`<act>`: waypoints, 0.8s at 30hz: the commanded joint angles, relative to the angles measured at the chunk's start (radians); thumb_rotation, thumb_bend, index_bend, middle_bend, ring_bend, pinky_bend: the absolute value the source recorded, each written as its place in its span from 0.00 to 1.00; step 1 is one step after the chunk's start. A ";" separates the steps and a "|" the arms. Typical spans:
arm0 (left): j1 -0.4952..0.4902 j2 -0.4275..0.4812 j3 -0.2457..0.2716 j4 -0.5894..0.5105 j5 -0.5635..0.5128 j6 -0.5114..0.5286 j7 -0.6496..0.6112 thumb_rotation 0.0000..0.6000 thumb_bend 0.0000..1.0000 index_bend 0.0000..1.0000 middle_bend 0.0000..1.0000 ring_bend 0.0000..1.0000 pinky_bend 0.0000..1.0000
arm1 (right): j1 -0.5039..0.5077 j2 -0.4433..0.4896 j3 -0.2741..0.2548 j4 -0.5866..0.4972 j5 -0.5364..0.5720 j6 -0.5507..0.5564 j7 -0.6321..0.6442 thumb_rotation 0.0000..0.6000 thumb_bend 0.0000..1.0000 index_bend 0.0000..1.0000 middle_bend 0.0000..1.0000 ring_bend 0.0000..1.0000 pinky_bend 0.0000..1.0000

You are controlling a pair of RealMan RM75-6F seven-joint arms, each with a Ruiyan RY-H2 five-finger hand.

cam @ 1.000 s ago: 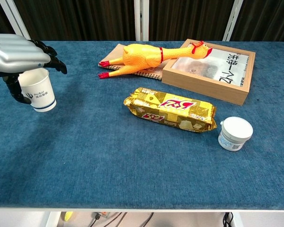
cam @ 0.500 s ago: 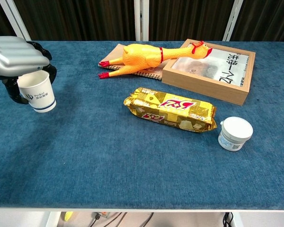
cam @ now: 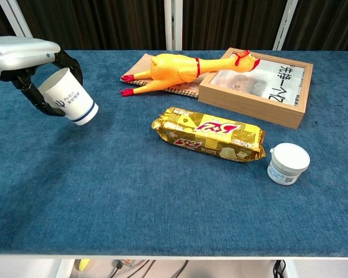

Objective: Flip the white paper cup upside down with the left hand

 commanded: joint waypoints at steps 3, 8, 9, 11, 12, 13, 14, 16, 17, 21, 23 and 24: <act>0.114 -0.087 -0.070 0.194 0.137 -0.048 -0.572 1.00 0.18 0.41 0.40 0.12 0.12 | 0.002 -0.002 0.000 -0.001 0.002 -0.005 -0.003 1.00 0.06 0.00 0.00 0.00 0.00; 0.154 -0.153 -0.074 0.313 0.238 -0.029 -0.859 1.00 0.18 0.41 0.39 0.11 0.11 | 0.004 -0.001 -0.001 -0.003 0.006 -0.011 -0.007 1.00 0.06 0.00 0.00 0.00 0.00; 0.160 -0.171 -0.068 0.346 0.264 -0.012 -0.892 1.00 0.18 0.41 0.39 0.11 0.10 | 0.004 -0.001 -0.001 -0.004 0.007 -0.011 -0.007 1.00 0.06 0.00 0.00 0.00 0.00; 0.175 -0.216 -0.052 0.423 0.312 0.025 -0.955 1.00 0.18 0.41 0.39 0.11 0.10 | 0.005 0.000 0.000 -0.006 0.007 -0.011 -0.008 1.00 0.06 0.00 0.00 0.00 0.00; 0.179 -0.232 -0.045 0.452 0.326 0.035 -0.975 1.00 0.18 0.41 0.39 0.10 0.09 | 0.005 0.001 0.000 -0.006 0.006 -0.011 -0.008 1.00 0.06 0.00 0.00 0.00 0.00; 0.184 -0.250 -0.038 0.486 0.343 0.045 -0.996 1.00 0.18 0.41 0.39 0.10 0.09 | 0.005 0.001 0.000 -0.006 0.006 -0.010 -0.009 1.00 0.06 0.00 0.00 0.00 0.00; 0.186 -0.263 -0.032 0.510 0.355 0.052 -1.007 1.00 0.18 0.40 0.39 0.09 0.09 | 0.005 0.001 0.000 -0.007 0.006 -0.011 -0.009 1.00 0.06 0.00 0.00 0.00 0.00; 0.189 -0.285 -0.020 0.556 0.375 0.059 -1.023 1.00 0.17 0.40 0.38 0.09 0.09 | 0.006 0.002 -0.001 -0.007 0.007 -0.012 -0.009 1.00 0.06 0.00 0.00 0.00 0.00; 0.189 -0.292 -0.016 0.571 0.382 0.060 -1.026 1.00 0.16 0.39 0.38 0.08 0.09 | 0.006 0.002 -0.001 -0.007 0.007 -0.013 -0.009 1.00 0.06 0.00 0.00 0.00 0.00; 0.188 -0.314 -0.001 0.620 0.411 0.070 -1.023 1.00 0.13 0.38 0.36 0.07 0.08 | 0.005 0.004 -0.002 -0.006 0.008 -0.013 -0.007 1.00 0.06 0.00 0.00 0.00 0.00; 0.189 -0.321 0.003 0.634 0.419 0.074 -1.021 1.00 0.13 0.37 0.35 0.07 0.08 | 0.005 0.004 -0.002 -0.005 0.009 -0.013 -0.005 1.00 0.06 0.00 0.00 0.00 0.00; 0.189 -0.321 0.006 0.637 0.422 0.072 -1.021 1.00 0.13 0.36 0.35 0.06 0.08 | 0.005 0.004 -0.002 -0.004 0.009 -0.013 -0.004 1.00 0.06 0.00 0.00 0.00 0.00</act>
